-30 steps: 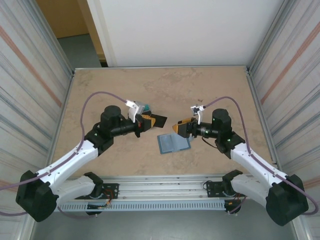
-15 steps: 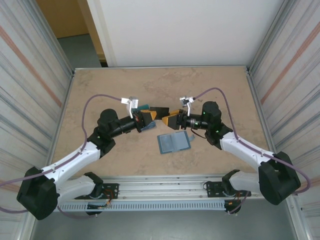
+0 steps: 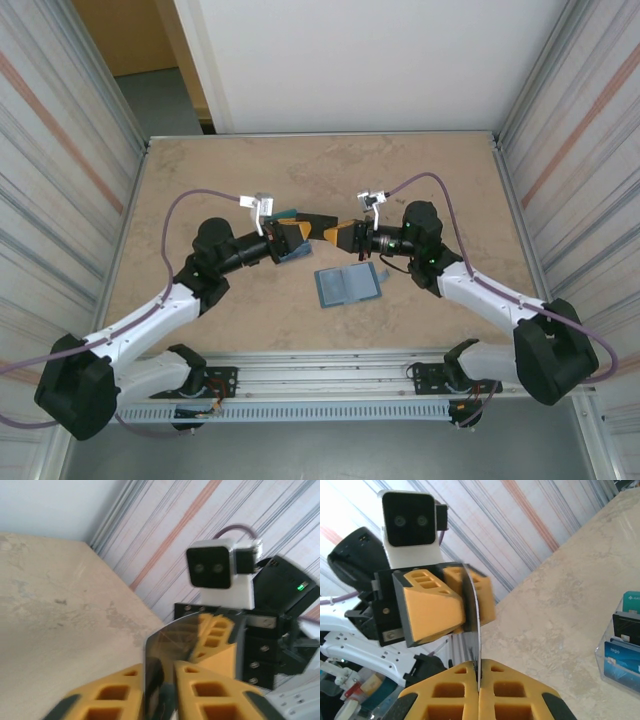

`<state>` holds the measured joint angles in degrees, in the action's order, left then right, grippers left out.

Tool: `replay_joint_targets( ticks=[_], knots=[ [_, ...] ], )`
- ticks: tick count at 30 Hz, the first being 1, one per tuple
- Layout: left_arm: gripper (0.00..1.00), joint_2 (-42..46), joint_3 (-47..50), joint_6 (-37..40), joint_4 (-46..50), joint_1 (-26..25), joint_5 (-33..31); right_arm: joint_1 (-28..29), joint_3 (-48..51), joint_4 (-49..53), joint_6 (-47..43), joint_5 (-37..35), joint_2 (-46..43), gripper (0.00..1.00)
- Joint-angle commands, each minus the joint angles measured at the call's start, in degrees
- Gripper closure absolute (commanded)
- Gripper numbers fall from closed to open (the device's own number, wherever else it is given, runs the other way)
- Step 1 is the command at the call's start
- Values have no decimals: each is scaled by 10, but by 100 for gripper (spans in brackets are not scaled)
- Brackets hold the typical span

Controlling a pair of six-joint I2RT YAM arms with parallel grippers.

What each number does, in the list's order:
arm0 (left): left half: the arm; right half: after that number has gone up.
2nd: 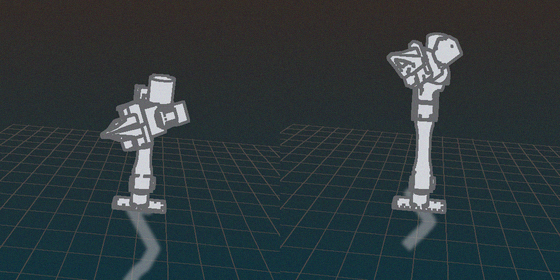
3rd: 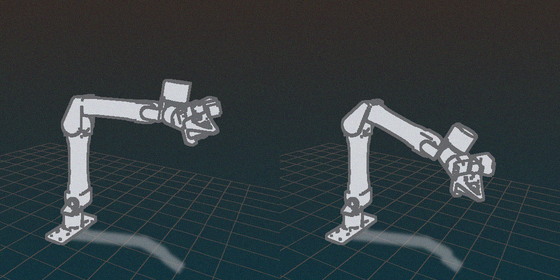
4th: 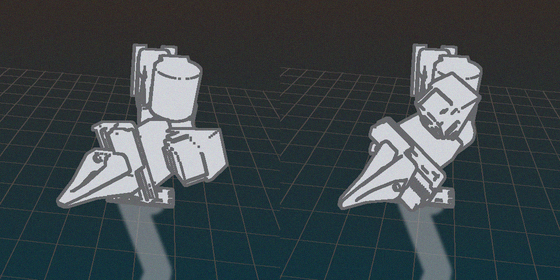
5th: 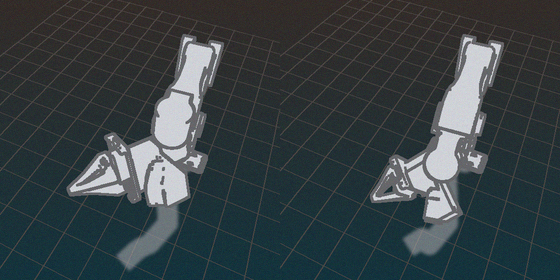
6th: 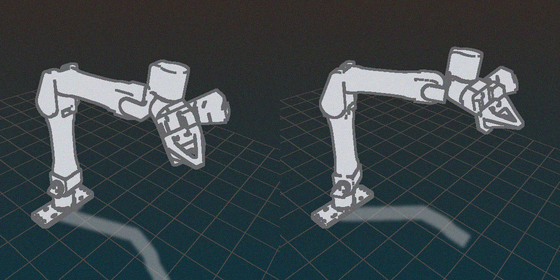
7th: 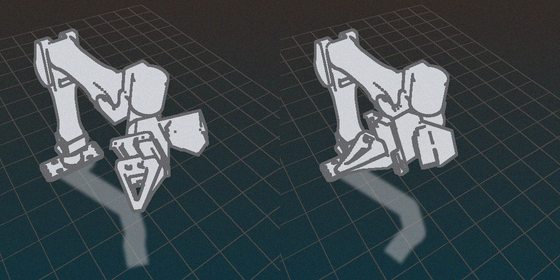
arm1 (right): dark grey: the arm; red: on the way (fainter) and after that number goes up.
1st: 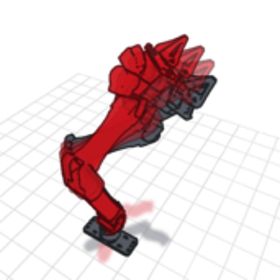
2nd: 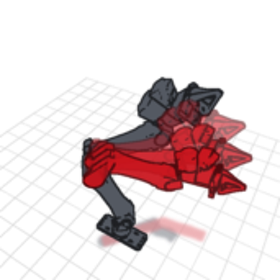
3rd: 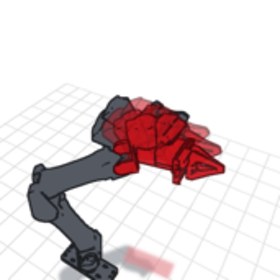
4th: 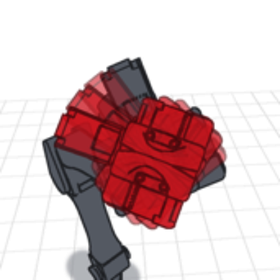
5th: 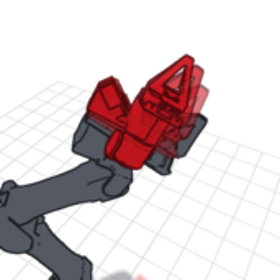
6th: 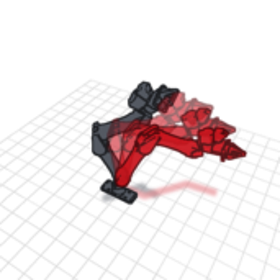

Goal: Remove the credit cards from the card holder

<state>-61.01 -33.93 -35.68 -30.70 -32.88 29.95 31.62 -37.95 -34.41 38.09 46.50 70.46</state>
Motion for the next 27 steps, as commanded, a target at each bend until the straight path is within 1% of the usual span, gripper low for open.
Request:
replay_joint_targets(
  ticks=[1,3,4,6,9,13,16,19,23,24,27],
  knots=[
    [60,20,-27,39,57,13,25,3,-20,53,-38,0,-22,100],
    [50,36,-50,79,116,21,26,3,-23,87,-57,1,-29,100],
    [47,43,-67,106,159,24,26,3,-25,103,-67,6,-32,100],
    [46,50,-115,174,258,27,36,4,-27,129,-81,18,-37,100],
    [43,36,-197,277,409,28,59,8,-34,175,-109,34,-43,100],
    [41,-11,-285,365,549,28,108,21,-46,227,-148,49,-52,100],
    [41,-46,-322,404,603,18,124,33,-60,265,-173,51,-53,100],
    [41,-73,-351,434,634,3,114,40,-68,282,-186,51,-53,100],
    [41,-107,-386,470,678,-6,119,44,-71,288,-193,55,-52,99],
    [43,-115,-394,478,689,-7,119,44,-72,291,-194,56,-51,99],
    [53,-135,-410,492,711,-10,125,45,-75,299,-200,59,-49,99]
  ],
)
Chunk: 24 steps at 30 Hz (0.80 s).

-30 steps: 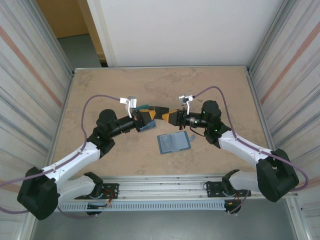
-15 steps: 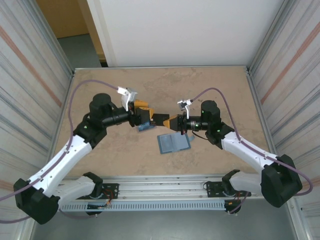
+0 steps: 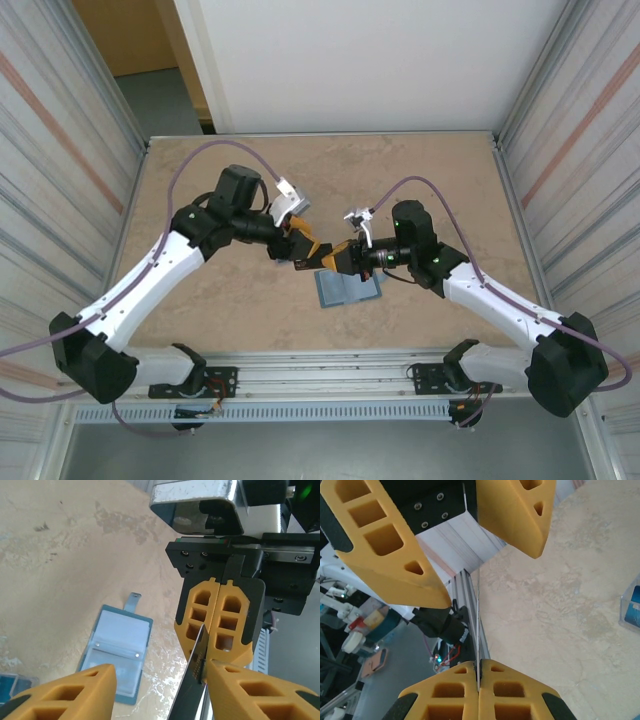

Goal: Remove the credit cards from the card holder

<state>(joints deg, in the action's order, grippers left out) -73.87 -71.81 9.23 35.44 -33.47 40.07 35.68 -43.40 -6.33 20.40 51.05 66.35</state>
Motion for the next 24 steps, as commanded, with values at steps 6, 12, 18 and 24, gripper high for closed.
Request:
replay_joint_targets(
  ticks=[6,12,18,24],
  knots=[
    [62,-28,-43,69,75,-15,43,7,-22,26,-30,13,-9,99],
    [61,-45,-51,94,97,-26,44,8,-25,31,-34,14,-8,98],
    [84,-56,-56,108,109,-27,41,8,-25,32,-34,11,-10,97],
    [100,-50,-46,134,101,-27,2,5,-26,55,-40,-27,-18,73]
  ],
)
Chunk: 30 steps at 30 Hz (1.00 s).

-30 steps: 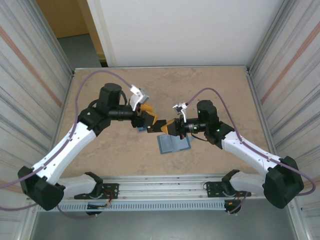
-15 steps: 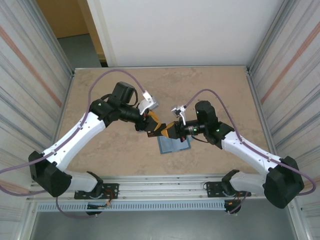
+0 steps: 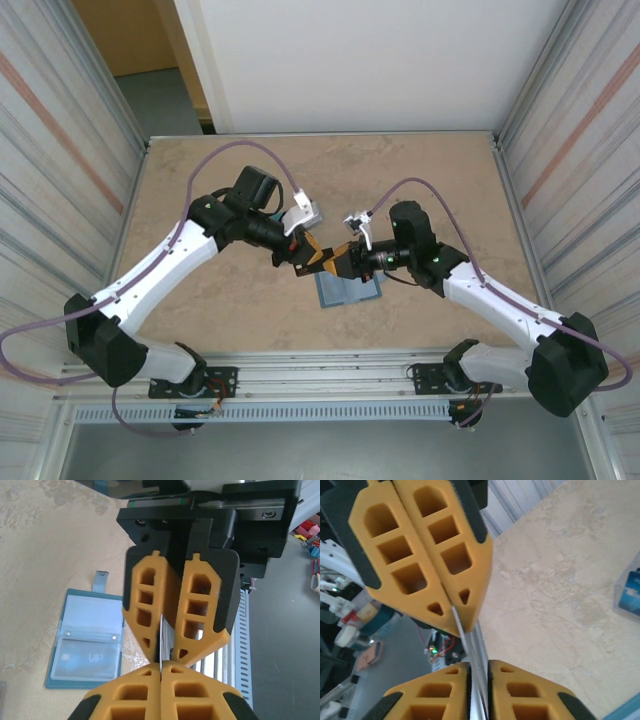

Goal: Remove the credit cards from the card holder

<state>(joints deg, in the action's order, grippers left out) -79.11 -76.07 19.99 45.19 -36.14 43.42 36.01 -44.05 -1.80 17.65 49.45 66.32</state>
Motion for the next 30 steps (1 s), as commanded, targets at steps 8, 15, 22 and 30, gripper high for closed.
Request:
replay_joint_targets(
  ticks=[8,15,22,30],
  knots=[
    [100,44,94,96,-135,32,-137,-13,-11,35,-7,-67,-43,32],
    [100,30,167,136,-288,93,-166,-26,10,38,21,-133,-71,22],
    [100,-47,138,187,-294,131,-176,-29,13,76,36,-231,-92,5],
    [100,-120,112,235,-306,141,-180,-30,16,126,54,-347,-113,1]
  ],
)
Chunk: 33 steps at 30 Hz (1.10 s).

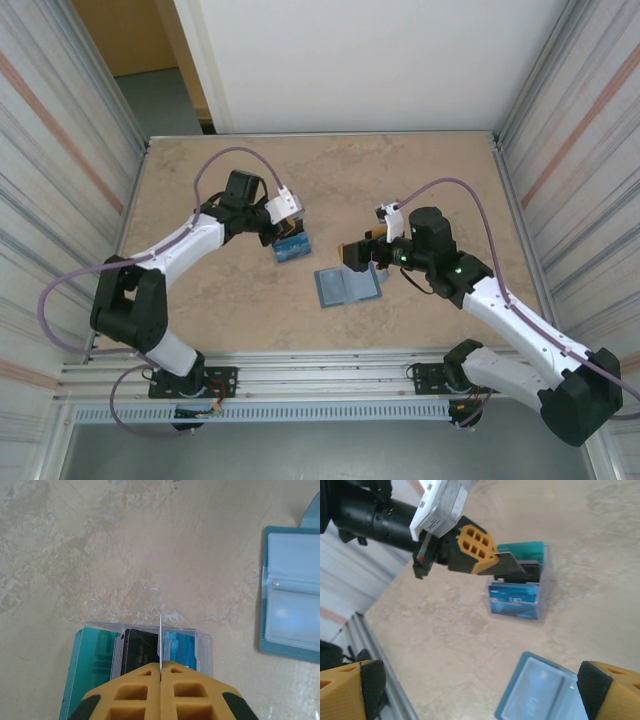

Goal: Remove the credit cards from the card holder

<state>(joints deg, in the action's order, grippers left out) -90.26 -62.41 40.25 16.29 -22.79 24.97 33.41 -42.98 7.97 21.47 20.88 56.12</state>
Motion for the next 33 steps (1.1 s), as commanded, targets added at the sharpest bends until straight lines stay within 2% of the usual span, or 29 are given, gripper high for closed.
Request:
replay_joint_targets(
  ticks=[1,27,29,33],
  knots=[
    [100,-15,-27,35,-20,8,5,-4,6,31,16,-66,-11,1],
    [100,-87,-50,29,-12,18,4,-4,4,42,25,-75,-10,1],
    [96,-89,-51,28,-10,19,4,-4,4,42,25,-74,-9,1],
    [93,-93,-52,26,-4,18,2,-4,5,43,25,-71,-8,1]
  ],
)
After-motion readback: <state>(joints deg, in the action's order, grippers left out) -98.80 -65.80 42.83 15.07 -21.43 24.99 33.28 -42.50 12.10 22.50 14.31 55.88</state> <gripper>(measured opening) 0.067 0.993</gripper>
